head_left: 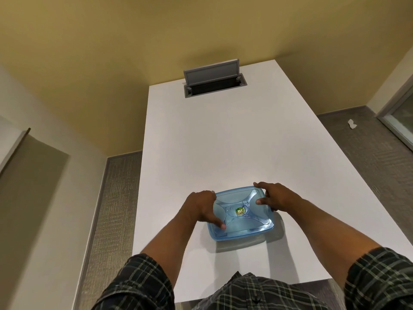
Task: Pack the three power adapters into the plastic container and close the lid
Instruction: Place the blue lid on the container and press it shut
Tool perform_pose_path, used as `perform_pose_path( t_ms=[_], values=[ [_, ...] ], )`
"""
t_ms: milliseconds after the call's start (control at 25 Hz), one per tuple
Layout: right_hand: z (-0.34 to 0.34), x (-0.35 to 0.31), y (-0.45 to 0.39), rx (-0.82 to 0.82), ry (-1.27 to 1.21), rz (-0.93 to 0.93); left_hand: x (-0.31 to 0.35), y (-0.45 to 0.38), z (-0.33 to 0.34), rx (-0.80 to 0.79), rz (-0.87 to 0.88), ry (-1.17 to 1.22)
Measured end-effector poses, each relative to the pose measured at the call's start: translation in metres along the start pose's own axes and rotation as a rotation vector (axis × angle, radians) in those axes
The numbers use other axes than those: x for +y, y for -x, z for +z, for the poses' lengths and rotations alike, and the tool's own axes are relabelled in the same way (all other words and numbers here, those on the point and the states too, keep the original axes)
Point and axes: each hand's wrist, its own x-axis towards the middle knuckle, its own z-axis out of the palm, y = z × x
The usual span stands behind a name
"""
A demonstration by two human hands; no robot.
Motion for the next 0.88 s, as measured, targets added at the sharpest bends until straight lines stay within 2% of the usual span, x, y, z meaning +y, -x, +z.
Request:
perform_pose_path(
  t_ms=[160,280,480,680,880],
  values=[
    [-0.012,-0.003,0.002,-0.133,0.131,-0.021,0.008,0.007,0.009,-0.058,0.032,-0.174],
    [-0.015,-0.007,0.005,-0.281,0.228,-0.06,0.008,0.005,0.013,-0.047,0.027,-0.146],
    [-0.015,-0.01,0.008,-0.381,0.259,-0.041,0.011,0.006,0.009,-0.043,0.045,-0.14],
    [-0.018,-0.013,0.009,-0.383,0.245,-0.059,0.006,0.012,0.011,0.0,0.091,-0.132],
    [-0.014,-0.012,0.019,-0.268,0.447,-0.02,0.009,0.013,0.009,0.018,0.076,-0.137]
  ],
)
